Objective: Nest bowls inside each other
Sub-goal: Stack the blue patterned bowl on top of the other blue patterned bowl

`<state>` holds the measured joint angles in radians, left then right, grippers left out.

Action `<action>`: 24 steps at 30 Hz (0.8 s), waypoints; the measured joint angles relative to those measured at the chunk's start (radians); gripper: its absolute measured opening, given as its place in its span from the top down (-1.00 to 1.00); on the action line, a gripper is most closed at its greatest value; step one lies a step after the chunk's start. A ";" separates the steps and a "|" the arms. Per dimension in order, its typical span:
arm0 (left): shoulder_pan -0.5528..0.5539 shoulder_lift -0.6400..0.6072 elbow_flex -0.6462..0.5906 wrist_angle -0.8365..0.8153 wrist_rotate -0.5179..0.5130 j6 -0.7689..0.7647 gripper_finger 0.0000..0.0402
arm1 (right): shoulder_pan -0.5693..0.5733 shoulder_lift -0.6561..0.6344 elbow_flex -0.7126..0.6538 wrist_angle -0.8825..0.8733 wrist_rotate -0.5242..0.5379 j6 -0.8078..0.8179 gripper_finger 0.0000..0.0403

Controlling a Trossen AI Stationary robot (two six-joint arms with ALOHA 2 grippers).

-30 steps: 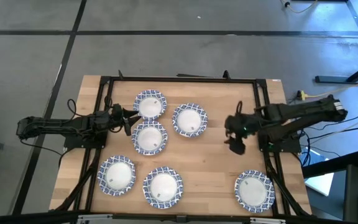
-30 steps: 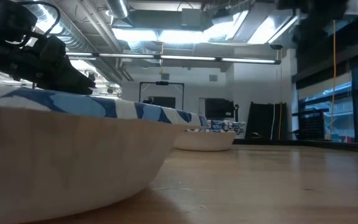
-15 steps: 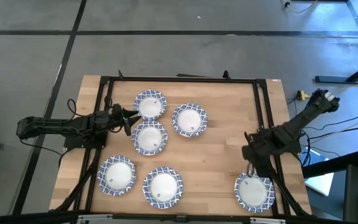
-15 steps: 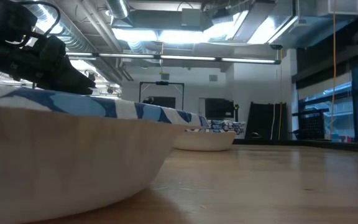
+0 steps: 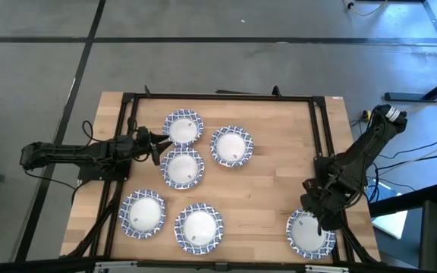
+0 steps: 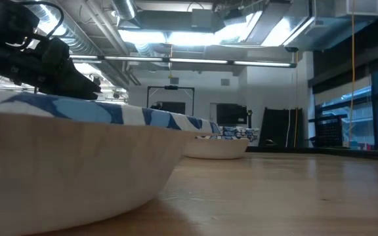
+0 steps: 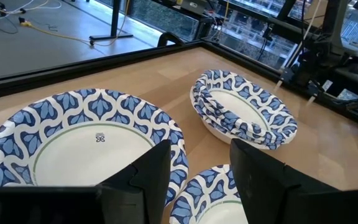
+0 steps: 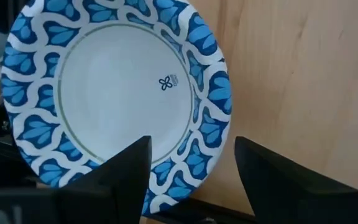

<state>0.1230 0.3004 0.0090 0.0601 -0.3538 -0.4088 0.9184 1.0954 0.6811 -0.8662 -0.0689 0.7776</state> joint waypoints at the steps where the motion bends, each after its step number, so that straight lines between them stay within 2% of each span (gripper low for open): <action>1: 0.000 0.000 0.000 0.000 0.000 0.000 0.20 | 0.005 0.000 -0.001 0.002 0.003 0.009 -0.15; 9: 0.000 0.000 0.000 0.000 0.000 0.000 0.20 | 0.010 0.018 -0.001 -0.006 0.049 0.073 -0.15; 24: 0.000 0.000 0.000 0.001 0.000 -0.006 0.20 | 0.007 0.174 -0.001 0.000 0.041 0.115 -0.15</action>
<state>0.1230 0.3006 0.0086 0.0614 -0.3538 -0.4152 0.9252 1.2698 0.6800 -0.8657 -0.0277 0.8922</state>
